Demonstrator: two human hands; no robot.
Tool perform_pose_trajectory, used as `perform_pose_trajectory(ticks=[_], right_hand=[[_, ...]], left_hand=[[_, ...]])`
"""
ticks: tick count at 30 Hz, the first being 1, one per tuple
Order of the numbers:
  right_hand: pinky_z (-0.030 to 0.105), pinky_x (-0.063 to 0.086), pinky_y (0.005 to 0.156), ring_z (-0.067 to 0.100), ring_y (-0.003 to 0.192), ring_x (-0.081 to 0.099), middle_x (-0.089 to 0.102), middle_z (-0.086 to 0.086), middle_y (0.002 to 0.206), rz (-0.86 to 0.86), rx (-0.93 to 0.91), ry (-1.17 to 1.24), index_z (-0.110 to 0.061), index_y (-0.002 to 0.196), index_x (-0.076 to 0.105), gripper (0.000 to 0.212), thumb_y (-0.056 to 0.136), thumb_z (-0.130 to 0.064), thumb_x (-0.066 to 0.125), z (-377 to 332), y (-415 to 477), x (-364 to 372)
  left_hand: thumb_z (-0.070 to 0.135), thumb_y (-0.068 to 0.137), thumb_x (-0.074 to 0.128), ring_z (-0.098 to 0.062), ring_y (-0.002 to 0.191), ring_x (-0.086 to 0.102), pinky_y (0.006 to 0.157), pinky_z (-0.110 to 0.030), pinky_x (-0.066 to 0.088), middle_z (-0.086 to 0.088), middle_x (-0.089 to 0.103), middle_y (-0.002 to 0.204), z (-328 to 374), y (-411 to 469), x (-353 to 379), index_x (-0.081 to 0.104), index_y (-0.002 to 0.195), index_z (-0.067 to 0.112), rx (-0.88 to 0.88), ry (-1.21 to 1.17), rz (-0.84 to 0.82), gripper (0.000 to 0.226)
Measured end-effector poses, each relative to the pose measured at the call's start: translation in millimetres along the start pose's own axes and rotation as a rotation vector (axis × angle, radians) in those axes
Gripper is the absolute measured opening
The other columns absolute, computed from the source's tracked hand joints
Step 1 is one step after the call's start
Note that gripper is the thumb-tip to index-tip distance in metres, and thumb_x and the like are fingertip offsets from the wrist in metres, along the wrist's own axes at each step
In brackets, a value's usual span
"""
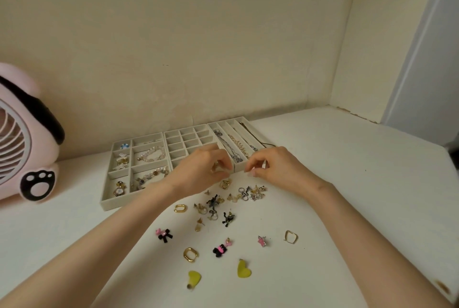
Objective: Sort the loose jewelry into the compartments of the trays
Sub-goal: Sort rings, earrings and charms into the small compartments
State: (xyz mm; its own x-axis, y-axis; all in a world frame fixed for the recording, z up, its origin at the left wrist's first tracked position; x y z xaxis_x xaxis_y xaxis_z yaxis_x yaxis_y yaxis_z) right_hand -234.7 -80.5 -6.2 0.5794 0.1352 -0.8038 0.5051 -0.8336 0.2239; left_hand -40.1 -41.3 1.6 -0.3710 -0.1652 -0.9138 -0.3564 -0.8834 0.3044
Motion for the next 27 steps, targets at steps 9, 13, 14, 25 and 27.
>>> perform_pose_trajectory(ticks=[9, 13, 14, 25, 27], right_hand=[[0.019, 0.04, 0.065, -0.004, 0.062, 0.048, 0.066, -0.004, 0.082, -0.259, 0.043, 0.067, -0.029, 0.072, 0.072, 0.012, 0.072, -0.019, 0.079, -1.6, -7.5, -11.1], [0.028, 0.046, 0.073, 0.002, 0.072, 0.052, 0.062, -0.008, 0.082, -0.291, 0.055, -0.001, -0.026, 0.074, 0.073, 0.01, 0.069, -0.023, 0.081, -2.4, -8.5, -5.2], [0.028, 0.046, 0.074, 0.001, 0.073, 0.053, 0.064, -0.009, 0.083, -0.284, 0.055, -0.016, -0.025, 0.074, 0.073, 0.009, 0.069, -0.023, 0.08, -2.5, -8.4, -4.3], [0.018, 0.048, 0.057, 0.009, 0.067, 0.059, 0.069, 0.004, 0.079, -0.176, 0.06, 0.222, -0.006, 0.077, 0.066, 0.008, 0.078, -0.008, 0.073, -5.0, -7.8, -12.8], [0.021, 0.052, 0.056, 0.013, 0.065, 0.064, 0.07, 0.012, 0.083, -0.154, 0.077, 0.273, 0.0, 0.078, 0.063, 0.01, 0.079, -0.003, 0.072, -3.4, -7.2, -12.6]], left_hand=[[0.02, 0.087, 0.063, -0.004, 0.08, 0.05, 0.072, -0.018, 0.045, 0.007, 0.053, 0.1, 4.1, -15.7, 7.4, 0.063, 0.099, 0.02, -0.011, 0.009, -0.047, 0.012], [0.019, 0.088, 0.061, -0.004, 0.082, 0.049, 0.073, -0.02, 0.046, 0.007, 0.054, 0.101, 7.7, -15.2, 9.0, 0.063, 0.103, 0.018, -0.006, 0.019, -0.043, 0.015], [0.018, 0.088, 0.061, -0.005, 0.082, 0.05, 0.073, -0.021, 0.046, 0.007, 0.054, 0.101, 8.3, -14.7, 9.0, 0.063, 0.102, 0.018, -0.007, 0.012, -0.04, 0.015], [0.031, 0.079, 0.072, -0.002, 0.078, 0.048, 0.074, -0.021, 0.043, 0.014, 0.058, 0.086, 51.4, -24.3, 6.3, 0.064, 0.086, 0.023, 0.125, -0.283, -0.307, 0.014], [0.031, 0.076, 0.075, -0.001, 0.079, 0.046, 0.075, -0.02, 0.041, 0.013, 0.06, 0.087, 59.6, -28.3, 9.2, 0.064, 0.089, 0.024, 0.147, -0.345, -0.355, 0.018]])
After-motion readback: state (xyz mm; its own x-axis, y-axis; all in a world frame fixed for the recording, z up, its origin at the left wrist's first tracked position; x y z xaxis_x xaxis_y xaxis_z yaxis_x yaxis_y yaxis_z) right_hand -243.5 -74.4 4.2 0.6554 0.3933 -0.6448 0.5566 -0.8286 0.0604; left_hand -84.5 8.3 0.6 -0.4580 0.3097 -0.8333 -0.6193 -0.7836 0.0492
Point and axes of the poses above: each hand's wrist, its own y-axis towards the middle knuckle, its own x-axis out of the palm, z = x × y, the point moved 1 cm from there along y, towards the middle knuckle
